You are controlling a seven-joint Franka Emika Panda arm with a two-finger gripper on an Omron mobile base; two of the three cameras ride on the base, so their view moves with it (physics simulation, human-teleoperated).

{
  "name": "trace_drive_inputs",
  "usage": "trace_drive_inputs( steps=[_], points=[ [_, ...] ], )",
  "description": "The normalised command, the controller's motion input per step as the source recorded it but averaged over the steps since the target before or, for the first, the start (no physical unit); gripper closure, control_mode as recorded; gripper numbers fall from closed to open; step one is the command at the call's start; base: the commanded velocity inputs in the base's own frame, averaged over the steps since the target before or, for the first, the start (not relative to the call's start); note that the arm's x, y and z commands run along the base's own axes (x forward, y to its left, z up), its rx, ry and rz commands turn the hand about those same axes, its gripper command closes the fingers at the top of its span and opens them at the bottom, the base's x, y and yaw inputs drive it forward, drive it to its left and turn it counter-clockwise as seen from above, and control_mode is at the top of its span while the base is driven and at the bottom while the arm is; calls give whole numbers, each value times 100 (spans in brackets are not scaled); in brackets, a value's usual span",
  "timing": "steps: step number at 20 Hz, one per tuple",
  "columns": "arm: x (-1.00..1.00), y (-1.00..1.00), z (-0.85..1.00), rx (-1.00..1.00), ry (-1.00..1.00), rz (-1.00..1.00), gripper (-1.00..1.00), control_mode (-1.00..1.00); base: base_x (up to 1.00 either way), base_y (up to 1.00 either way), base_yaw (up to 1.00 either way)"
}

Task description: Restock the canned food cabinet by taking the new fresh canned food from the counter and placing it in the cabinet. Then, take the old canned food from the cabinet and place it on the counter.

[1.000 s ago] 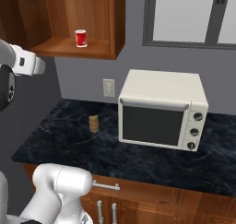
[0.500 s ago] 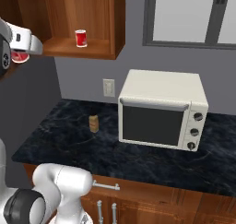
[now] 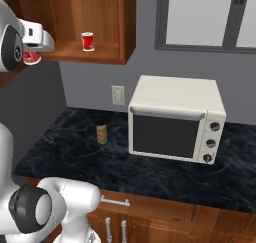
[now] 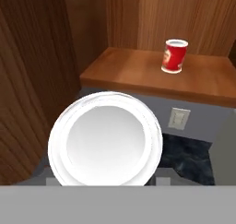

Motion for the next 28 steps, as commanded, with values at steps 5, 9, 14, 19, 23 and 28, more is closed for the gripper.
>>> trace_drive_inputs(
  steps=[5, 9, 14, 19, 23, 28],
  points=[
    [71, 16, -13, 0, 0, 0, 100, -100, 0, 0, 0],
    [72, 24, -11, 0, 0, 0, 100, -100, 0, 0, 0],
    [75, 30, -2, 0, 0, 0, 100, -100, 0, 0, 0],
    [72, 7, -14, -4, 0, 0, 100, -100, 0, 0, 0],
    [59, 0, -27, -9, 0, 0, 100, -100, 0, 0, 0],
    [58, 2, -10, -5, 0, 0, 100, -100, 0, 0, 0]
  ],
)
